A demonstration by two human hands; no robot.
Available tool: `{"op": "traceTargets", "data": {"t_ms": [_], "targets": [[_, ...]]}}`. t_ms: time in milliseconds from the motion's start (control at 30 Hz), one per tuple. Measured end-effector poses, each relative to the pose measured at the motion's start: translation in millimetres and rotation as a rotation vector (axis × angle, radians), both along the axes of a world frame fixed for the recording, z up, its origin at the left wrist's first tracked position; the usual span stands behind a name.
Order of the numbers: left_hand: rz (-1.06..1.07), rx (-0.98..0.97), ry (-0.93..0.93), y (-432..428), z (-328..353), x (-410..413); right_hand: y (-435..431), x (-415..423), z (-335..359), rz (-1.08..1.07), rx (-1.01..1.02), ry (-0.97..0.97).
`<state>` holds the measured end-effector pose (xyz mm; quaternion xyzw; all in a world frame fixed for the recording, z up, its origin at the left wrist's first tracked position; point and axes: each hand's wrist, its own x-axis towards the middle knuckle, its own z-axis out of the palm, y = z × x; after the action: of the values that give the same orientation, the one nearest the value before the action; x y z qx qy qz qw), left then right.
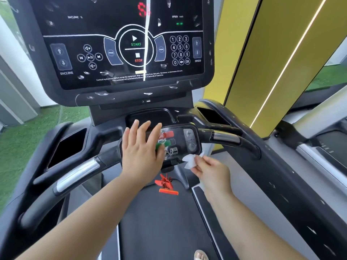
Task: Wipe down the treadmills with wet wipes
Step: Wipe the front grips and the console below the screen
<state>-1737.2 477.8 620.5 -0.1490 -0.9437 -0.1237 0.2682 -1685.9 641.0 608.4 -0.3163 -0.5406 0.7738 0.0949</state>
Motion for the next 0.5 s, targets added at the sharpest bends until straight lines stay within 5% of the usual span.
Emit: {"op": "traceTargets", "data": {"t_ms": [200,367,500], "targets": [[-0.020,0.030,0.021,-9,-6,9,-32,6,3,0.066,-0.233,-0.070],[-0.058,0.007,0.009,-14,-3,9,-12,4,15,-0.084,-0.319,-0.069],[-0.065,0.022,-0.015,-15,-2,9,-40,11,16,0.106,-0.325,-0.126]]}}
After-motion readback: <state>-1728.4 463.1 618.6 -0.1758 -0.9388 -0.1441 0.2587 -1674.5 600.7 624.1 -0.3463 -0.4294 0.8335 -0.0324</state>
